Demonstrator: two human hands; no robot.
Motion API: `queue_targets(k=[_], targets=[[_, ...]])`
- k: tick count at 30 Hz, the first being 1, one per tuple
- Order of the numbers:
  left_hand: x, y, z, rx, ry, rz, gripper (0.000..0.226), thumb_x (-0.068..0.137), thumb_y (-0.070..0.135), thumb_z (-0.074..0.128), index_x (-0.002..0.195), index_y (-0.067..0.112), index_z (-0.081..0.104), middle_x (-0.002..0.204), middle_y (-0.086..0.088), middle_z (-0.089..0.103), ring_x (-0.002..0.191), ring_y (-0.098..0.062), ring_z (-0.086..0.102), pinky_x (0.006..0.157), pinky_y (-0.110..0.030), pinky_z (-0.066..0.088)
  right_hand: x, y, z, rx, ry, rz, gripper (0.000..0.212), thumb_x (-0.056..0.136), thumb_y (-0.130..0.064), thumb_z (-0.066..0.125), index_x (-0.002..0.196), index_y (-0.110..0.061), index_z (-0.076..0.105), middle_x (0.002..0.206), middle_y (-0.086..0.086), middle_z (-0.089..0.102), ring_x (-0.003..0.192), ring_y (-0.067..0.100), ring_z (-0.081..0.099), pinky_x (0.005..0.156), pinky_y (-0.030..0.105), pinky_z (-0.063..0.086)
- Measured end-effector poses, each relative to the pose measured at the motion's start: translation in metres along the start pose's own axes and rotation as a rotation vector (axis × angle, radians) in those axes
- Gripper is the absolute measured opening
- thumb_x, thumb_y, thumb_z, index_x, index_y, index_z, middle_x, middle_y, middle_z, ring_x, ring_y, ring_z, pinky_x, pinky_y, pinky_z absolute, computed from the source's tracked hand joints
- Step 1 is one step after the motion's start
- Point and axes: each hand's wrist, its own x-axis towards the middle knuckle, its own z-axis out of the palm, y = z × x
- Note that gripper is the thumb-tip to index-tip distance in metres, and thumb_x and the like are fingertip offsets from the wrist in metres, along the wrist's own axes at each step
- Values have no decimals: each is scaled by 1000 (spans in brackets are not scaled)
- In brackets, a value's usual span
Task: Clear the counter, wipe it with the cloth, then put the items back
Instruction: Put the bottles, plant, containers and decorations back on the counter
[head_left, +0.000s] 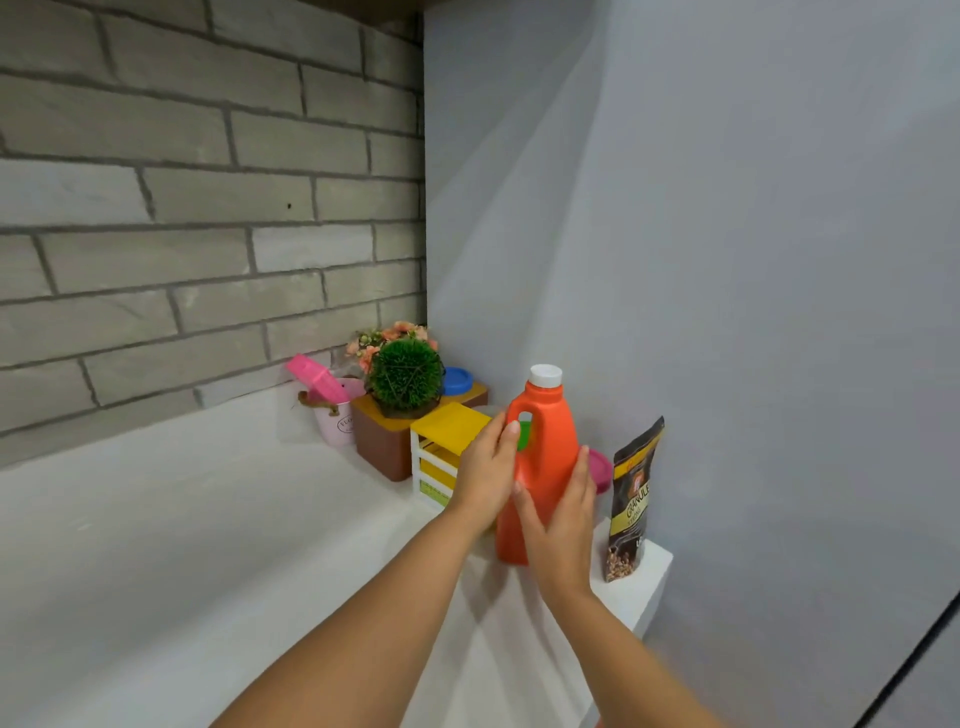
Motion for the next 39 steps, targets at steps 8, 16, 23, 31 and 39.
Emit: queue_targets(k=[8,16,23,31,39], targets=[[-5,1,2,-23,123,25,23,97,11,45,101,13,67,83,0,67,82,-15,61,82,-33,48,3,3,1,5,65,-16,70,90,-39,49,147,-8,21,145,14,36,134,27,35,106,33,31],[-25,5,-16,-26,154,23,23,96,7,43,95,12,66,76,5,64,74,-7,58,74,-18,45,-15,-7,4,-3,55,-56,75,86,-48,38,145,-4,25,139,18,43,129,31,40,104,32,32],[-54,12,-68,-36,239,17,24,96,8,44,91,20,65,80,-2,67,77,-15,61,77,-30,48,-47,-42,22,-17,-40,-128,82,83,-56,31,147,-5,24,137,16,45,126,29,43,102,36,36],[-106,24,-185,-11,397,22,23,95,7,48,96,18,68,77,4,67,75,-14,63,78,-28,51,-110,-114,80,89,-218,-203,68,92,-37,46,147,-7,21,146,13,37,136,22,32,103,11,17],[-188,28,-326,80,545,1,35,94,4,47,76,29,63,72,4,66,73,-15,63,78,-31,51,-209,-194,154,181,-453,-253,65,95,-32,48,149,-12,18,143,6,42,129,21,43,101,21,31]])
